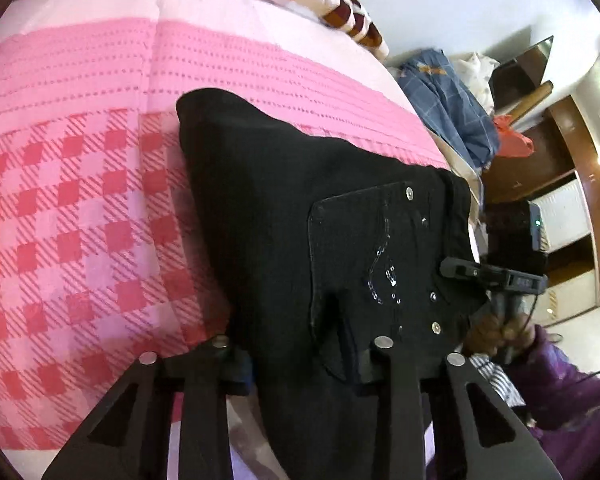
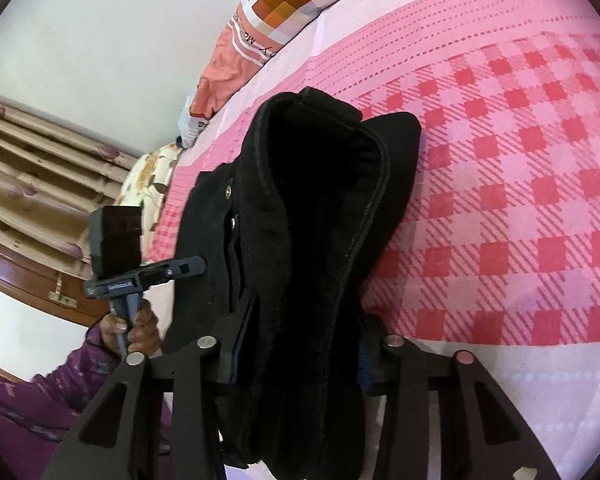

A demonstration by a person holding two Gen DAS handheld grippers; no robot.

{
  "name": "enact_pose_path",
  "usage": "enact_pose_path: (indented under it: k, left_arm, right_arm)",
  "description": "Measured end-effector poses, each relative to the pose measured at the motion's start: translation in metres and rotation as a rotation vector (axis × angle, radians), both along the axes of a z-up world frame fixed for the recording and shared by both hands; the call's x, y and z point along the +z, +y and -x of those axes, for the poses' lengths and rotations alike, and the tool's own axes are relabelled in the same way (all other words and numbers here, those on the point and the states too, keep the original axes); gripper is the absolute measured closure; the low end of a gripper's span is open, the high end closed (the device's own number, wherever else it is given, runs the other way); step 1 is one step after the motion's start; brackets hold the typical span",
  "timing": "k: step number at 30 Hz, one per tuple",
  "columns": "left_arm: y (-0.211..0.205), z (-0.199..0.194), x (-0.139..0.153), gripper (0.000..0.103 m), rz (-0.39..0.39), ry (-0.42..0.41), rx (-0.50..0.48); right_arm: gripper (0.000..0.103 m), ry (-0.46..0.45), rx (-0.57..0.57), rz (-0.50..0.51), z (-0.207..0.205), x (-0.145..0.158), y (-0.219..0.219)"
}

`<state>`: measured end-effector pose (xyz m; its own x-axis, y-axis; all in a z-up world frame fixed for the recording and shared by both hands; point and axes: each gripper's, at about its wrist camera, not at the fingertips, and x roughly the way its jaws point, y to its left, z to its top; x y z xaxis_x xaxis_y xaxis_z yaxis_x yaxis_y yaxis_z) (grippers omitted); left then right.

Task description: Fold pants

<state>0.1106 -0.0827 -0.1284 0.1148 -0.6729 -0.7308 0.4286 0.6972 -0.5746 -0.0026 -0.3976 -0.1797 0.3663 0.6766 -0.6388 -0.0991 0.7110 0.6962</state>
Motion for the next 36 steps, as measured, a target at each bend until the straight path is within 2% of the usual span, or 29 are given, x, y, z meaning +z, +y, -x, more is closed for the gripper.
enact_pose_path:
  k: [6, 8, 17, 36]
  left_arm:
    - [-0.010, 0.024, 0.018, 0.086, -0.071, -0.143, 0.047]
    - [-0.014, 0.029, 0.022, 0.086, -0.095, -0.170, 0.060]
    - [-0.018, 0.039, 0.035, 0.087, -0.163, -0.224, 0.078]
    - [0.048, 0.042, 0.064, 0.087, -0.259, -0.316, 0.217]
  right_arm:
    - [0.072, 0.005, -0.037, -0.042, 0.000, 0.003, -0.001]
    - [0.073, 0.004, -0.050, -0.058, 0.000, 0.004, -0.001]
    - [0.074, 0.005, -0.085, -0.144, 0.003, 0.006, -0.001]
    - [0.075, -0.001, -0.004, -0.189, -0.028, 0.024, 0.079]
